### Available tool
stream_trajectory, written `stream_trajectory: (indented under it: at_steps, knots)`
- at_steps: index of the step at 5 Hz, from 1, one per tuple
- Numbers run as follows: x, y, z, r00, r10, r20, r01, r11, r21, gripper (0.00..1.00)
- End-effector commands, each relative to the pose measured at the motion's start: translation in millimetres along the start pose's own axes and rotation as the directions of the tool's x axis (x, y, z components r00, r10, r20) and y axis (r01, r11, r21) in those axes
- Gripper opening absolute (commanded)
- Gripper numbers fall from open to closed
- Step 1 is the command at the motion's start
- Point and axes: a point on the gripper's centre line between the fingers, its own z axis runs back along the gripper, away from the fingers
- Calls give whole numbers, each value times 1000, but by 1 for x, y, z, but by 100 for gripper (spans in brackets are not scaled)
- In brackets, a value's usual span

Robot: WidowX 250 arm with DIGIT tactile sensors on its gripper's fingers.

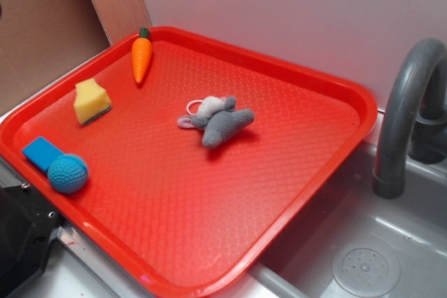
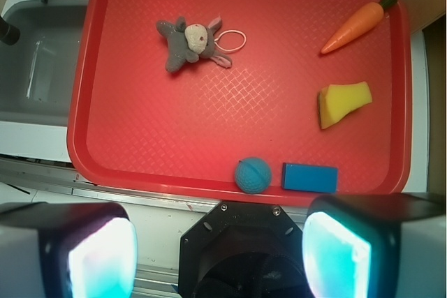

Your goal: Grab the carrot.

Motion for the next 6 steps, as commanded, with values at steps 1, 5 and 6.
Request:
stream_trajectory:
  at_steps: [1,5,6]
  knots:
    - [0,0,0,1000,0,0,0,1000,0,100]
    - [23,28,-14,834,551,-39,-548,834,64,100]
    - [30,29,-15,673,740,-18,-736,671,90,100]
